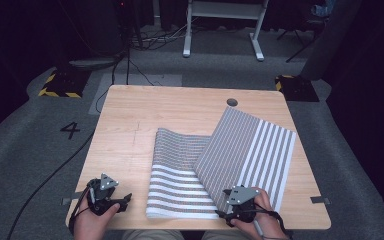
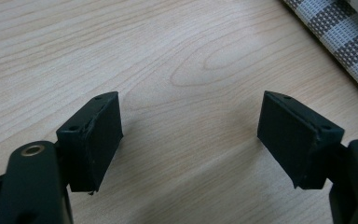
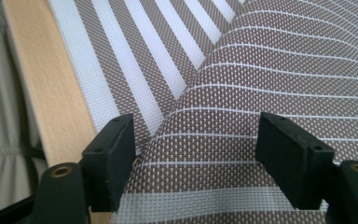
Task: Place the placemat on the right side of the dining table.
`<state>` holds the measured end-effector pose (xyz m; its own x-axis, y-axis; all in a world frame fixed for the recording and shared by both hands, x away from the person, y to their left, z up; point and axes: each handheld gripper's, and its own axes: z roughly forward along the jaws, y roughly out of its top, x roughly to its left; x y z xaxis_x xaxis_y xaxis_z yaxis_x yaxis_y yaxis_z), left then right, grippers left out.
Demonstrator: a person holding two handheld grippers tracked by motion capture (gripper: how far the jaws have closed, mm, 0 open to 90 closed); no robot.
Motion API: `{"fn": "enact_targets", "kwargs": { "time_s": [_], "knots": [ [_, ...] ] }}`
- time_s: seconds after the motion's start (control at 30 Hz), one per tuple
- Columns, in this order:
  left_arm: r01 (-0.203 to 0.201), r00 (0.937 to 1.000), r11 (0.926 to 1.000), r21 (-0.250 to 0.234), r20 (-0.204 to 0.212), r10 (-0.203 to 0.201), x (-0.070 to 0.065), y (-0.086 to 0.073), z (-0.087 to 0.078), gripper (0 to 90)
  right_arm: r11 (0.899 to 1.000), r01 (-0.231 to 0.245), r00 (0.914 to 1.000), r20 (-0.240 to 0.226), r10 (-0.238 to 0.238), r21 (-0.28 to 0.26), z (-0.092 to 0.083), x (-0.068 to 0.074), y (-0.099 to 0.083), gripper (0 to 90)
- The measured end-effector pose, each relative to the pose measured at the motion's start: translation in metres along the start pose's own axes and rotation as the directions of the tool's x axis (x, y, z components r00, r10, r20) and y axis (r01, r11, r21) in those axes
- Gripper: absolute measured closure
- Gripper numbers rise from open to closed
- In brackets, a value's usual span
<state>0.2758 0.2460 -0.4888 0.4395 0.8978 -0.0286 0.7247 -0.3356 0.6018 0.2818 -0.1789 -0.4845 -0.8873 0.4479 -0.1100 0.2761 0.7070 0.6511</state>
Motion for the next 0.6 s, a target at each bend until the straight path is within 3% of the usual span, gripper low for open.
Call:
{"fn": "enact_targets", "kwargs": {
  "time_s": [0.1,0.13,0.23,0.27,0.37,0.4,0.43,0.6],
  "knots": [
    [-0.003,1.0000,1.0000,-0.002,0.002,0.003,0.001,0.000,-0.001,22.2,1.000,0.003,1.0000,-0.004,-0.003,0.025,0.002,-0.003,-0.001,48.2],
    [0.004,1.0000,1.0000,-0.006,0.004,-0.004,0.001,-0.001,0.000,22.3,0.999,0.029,0.9996,-0.008,-0.028,0.034,0.000,-0.006,0.000,57.3],
    [0.001,1.0000,1.0000,-0.001,0.007,-0.001,0.001,-0.001,0.001,22.3,0.999,0.028,0.9993,-0.023,-0.028,0.023,-0.011,-0.009,-0.001,74.5],
    [0.000,1.0000,1.0000,-0.001,0.002,0.000,0.001,-0.001,0.002,22.3,0.999,0.051,0.9984,-0.027,-0.051,0.007,-0.018,-0.012,-0.002,79.5],
    [0.002,1.0000,1.0000,0.001,0.006,-0.002,0.000,0.000,0.002,22.3,0.998,0.067,0.9972,-0.033,-0.067,0.006,-0.027,-0.015,-0.004,82.3],
    [0.000,1.0000,1.0000,0.002,0.004,0.000,0.000,0.000,0.002,22.2,0.999,0.043,0.9984,-0.038,-0.043,0.004,-0.032,-0.013,-0.005,83.0],
    [-0.007,0.9999,1.0000,0.005,0.008,0.007,0.000,0.001,0.002,22.3,0.998,0.063,0.9974,-0.036,-0.063,0.003,-0.036,-0.015,-0.008,83.5],
    [-0.007,0.9999,1.0000,0.001,0.012,0.007,-0.001,0.003,0.004,22.3,1.000,0.023,0.9975,-0.067,-0.024,-0.017,-0.054,-0.011,-0.023,84.3]
  ]
}}
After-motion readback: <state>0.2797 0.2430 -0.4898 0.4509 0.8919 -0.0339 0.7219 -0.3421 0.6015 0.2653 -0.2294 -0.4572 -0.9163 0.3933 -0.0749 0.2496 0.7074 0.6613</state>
